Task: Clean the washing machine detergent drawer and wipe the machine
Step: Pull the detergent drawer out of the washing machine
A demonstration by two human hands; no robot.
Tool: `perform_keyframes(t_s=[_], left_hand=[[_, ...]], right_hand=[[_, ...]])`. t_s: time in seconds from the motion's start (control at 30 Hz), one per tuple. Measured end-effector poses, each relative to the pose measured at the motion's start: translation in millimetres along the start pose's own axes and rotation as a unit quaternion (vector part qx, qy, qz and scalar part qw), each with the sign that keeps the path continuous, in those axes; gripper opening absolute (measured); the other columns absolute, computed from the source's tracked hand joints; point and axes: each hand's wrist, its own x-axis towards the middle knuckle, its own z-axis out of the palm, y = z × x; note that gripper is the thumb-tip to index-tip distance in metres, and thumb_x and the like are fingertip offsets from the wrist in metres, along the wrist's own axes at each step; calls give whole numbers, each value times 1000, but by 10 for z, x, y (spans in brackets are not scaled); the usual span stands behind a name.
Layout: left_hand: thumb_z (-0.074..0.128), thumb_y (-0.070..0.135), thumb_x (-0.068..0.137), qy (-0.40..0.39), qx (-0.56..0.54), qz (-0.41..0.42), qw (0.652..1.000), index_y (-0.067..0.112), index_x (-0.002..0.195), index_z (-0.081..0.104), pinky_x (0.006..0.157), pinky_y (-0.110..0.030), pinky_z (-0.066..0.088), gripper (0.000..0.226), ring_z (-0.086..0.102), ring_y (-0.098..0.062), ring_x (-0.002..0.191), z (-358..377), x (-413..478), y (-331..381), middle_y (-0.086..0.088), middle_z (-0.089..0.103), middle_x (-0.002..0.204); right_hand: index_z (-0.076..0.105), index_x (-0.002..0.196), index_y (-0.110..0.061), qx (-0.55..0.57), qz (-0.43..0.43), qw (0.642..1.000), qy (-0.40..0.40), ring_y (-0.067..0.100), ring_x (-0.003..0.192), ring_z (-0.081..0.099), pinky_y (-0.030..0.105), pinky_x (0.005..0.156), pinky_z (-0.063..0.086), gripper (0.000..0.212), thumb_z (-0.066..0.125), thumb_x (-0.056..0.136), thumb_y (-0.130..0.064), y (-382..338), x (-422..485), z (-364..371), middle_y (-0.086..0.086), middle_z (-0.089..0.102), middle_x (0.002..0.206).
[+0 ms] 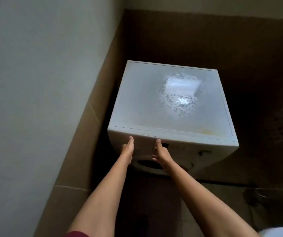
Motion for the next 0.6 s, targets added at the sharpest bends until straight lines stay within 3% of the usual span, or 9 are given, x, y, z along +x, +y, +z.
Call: perform_keyframes(t_s=[0.07,0.1,0.23,0.37,0.5,0.6], left_hand=[[40,62,92,-16,-85,-31,996,16,153,16,112,-45,30,80,29,-32,141,-17,130,23,-7,21,158],[43,63,90,-24,-114,-44,992,19,153,17,112,-45,30,81,28,-32,142,-19,166,39,-6,20,158],[53,67,83,-37,-179,-76,980,21,151,25,109,-45,31,87,28,-31,141,-34,304,104,-5,26,156],[62,68,75,-45,-220,-82,971,17,151,24,112,-50,27,99,28,-28,142,-19,359,172,-7,27,156],[74,76,50,-54,-265,-73,960,19,152,19,113,-54,26,130,27,-30,142,55,492,163,-6,22,158],[75,73,54,-49,-286,-78,954,20,152,17,115,-51,24,126,28,-29,142,108,497,201,-6,24,157]], right_hand=[[28,145,-3,93,51,994,-8,34,120,51,35,88,48,83,34,91,-65,-6,94,112,17,39,144],[23,148,-5,127,66,990,-11,37,127,46,38,93,46,83,36,91,-65,-31,109,144,18,32,150],[18,150,-14,200,111,973,17,37,137,33,45,106,38,88,36,86,-71,-161,249,270,16,23,154],[22,150,-21,224,167,958,61,35,134,36,49,101,39,91,27,81,-80,-314,412,290,10,27,154],[28,147,-21,198,201,955,88,38,124,46,52,93,45,97,25,75,-85,-350,502,267,9,36,149],[26,148,-21,188,193,957,103,37,131,39,55,97,40,94,30,77,-82,-367,508,254,8,30,152]])
